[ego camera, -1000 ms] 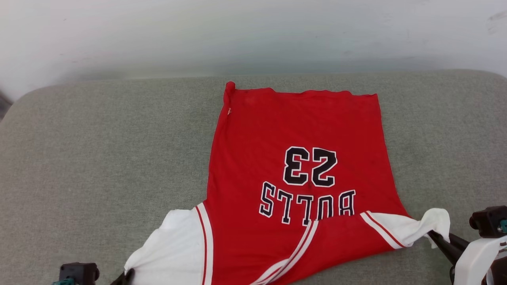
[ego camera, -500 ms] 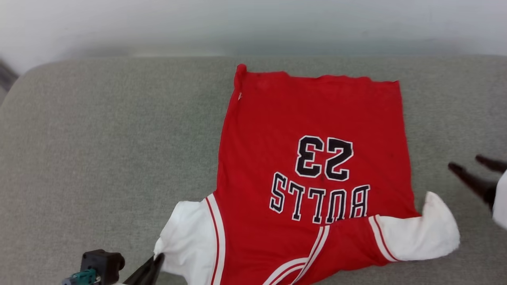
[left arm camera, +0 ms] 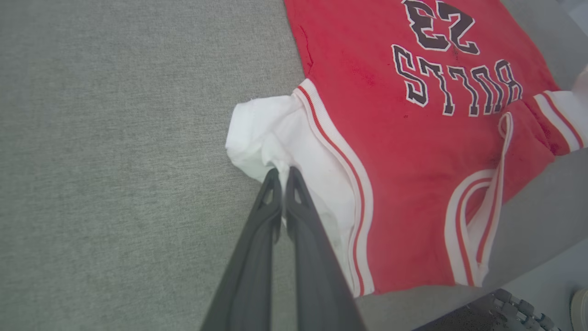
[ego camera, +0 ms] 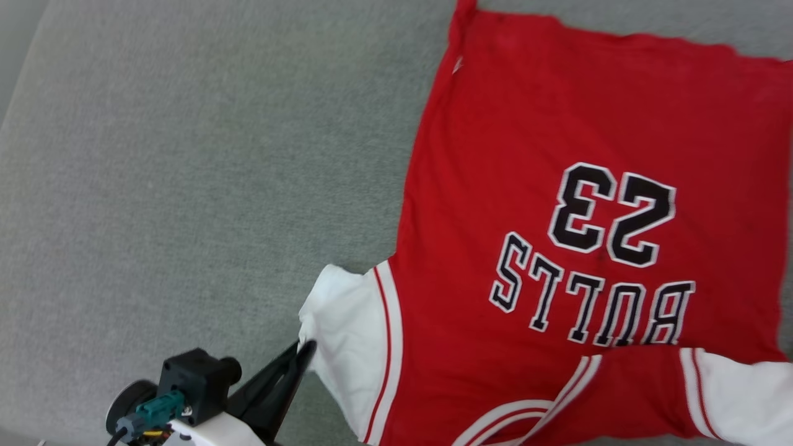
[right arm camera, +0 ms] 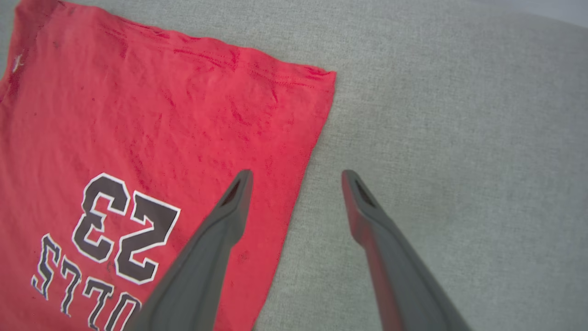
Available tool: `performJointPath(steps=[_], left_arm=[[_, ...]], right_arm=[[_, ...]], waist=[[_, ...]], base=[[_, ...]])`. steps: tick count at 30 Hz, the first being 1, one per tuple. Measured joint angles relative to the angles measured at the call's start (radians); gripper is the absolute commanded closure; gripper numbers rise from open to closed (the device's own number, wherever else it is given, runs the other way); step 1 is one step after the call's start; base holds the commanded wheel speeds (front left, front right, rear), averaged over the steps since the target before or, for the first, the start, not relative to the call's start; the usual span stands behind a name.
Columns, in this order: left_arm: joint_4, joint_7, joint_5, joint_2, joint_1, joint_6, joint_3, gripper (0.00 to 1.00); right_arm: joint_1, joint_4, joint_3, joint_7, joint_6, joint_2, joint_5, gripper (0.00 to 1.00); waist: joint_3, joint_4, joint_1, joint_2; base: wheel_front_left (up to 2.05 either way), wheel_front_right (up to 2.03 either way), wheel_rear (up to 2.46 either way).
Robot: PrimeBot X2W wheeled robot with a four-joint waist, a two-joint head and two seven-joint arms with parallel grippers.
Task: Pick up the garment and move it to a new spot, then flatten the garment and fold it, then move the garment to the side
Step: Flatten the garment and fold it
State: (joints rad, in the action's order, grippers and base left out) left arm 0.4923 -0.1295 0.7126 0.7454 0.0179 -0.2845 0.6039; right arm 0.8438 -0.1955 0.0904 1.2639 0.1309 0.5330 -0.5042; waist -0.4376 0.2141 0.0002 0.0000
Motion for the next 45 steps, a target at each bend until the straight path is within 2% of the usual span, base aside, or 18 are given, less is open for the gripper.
performJointPath(steps=[8, 13, 19, 20, 21, 22, 34, 45], left_arm=[[0.026, -0.008, -0.039, -0.038, 0.071, 0.021, 0.034, 1.0], [0.025, -0.007, -0.046, -0.061, 0.091, 0.029, 0.048, 1.0], [0.012, -0.001, -0.047, -0.071, 0.098, 0.037, 0.057, 1.0], [0.01, 0.0, -0.047, -0.072, 0.1, 0.038, 0.056, 1.0], [0.008, 0.001, -0.047, -0.073, 0.101, 0.038, 0.056, 1.0], [0.008, 0.001, -0.047, -0.073, 0.101, 0.038, 0.056, 1.0], [-0.018, 0.009, -0.039, -0.062, 0.104, 0.036, 0.043, 1.0], [-0.024, 0.001, -0.027, -0.033, 0.052, -0.018, 0.018, 1.0]], right_arm=[[0.122, -0.063, 0.075, 0.085, 0.0, -0.025, 0.204, 0.0], [0.125, -0.074, 0.098, 0.1, 0.0, -0.029, 0.268, 0.0], [0.097, -0.058, 0.117, 0.109, 0.0, -0.026, 0.283, 0.0], [0.09, -0.055, 0.119, 0.109, 0.0, -0.026, 0.283, 0.05], [0.086, -0.051, 0.121, 0.11, 0.0, -0.026, 0.284, 0.65], [0.086, -0.051, 0.121, 0.11, 0.0, -0.026, 0.284, 1.0], [-0.023, -0.059, 0.115, 0.086, 0.0, -0.057, 0.261, 1.0], [-0.261, -0.055, 0.062, 0.014, 0.0, -0.071, 0.156, 1.0]], waist=[[-0.122, 0.108, 0.0001, 0.0], [-0.172, 0.158, 0.0, 0.0], [-0.194, 0.186, -0.0001, 0.0], [-0.194, 0.187, -0.0001, 0.0], [-0.194, 0.187, -0.0001, 0.0], [-0.194, 0.187, -0.0001, 0.0], [-0.121, 0.149, -0.0001, 0.0], [0.022, 0.027, -0.0002, 0.0]], base=[[0.0, 0.0, 0.0], [0.0, 0.0, 0.0], [0.0, 0.0, 0.0], [0.0, 0.0, 0.0], [0.0, 0.0, 0.0], [0.0, 0.0, 0.0], [0.0, 0.0, 0.0], [0.0, 0.0, 0.0]])
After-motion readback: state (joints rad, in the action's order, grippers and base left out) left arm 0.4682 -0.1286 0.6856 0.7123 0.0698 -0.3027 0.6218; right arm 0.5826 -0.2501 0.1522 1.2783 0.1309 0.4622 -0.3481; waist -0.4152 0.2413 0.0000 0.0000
